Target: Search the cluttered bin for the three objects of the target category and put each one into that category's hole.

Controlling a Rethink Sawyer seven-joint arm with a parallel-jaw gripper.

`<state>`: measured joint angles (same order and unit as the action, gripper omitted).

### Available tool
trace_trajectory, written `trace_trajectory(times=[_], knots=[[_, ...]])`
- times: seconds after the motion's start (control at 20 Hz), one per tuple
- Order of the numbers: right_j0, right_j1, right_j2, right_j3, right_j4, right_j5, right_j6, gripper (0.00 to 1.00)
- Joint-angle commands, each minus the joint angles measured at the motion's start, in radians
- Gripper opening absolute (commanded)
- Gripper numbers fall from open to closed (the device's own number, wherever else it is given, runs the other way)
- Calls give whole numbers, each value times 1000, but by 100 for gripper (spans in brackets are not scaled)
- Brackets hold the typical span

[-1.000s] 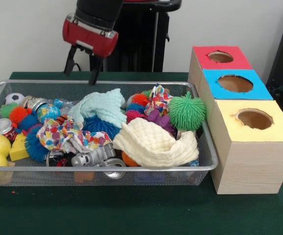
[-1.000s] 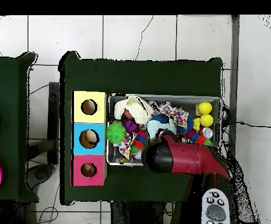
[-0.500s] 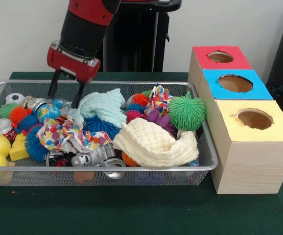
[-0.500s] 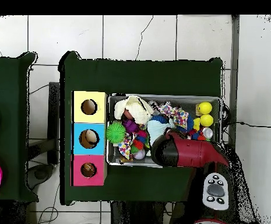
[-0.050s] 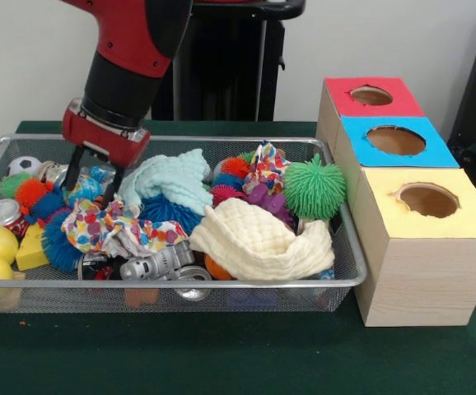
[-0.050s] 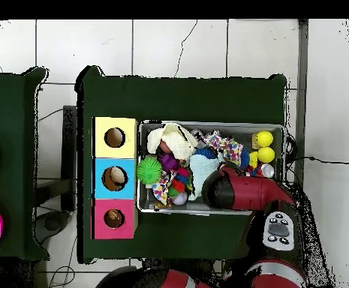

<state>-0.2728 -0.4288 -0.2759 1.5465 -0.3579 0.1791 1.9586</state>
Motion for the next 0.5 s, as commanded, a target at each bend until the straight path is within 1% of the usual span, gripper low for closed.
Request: trace_trajectory(times=[0.05,0.15,0.3,0.5], knots=[[-35,114,47,-102,-8,-35,79,100],[-34,130,51,-102,0,-32,86,100],[-25,135,56,-89,13,-18,99,100],[-22,123,75,-53,29,20,104,100]])
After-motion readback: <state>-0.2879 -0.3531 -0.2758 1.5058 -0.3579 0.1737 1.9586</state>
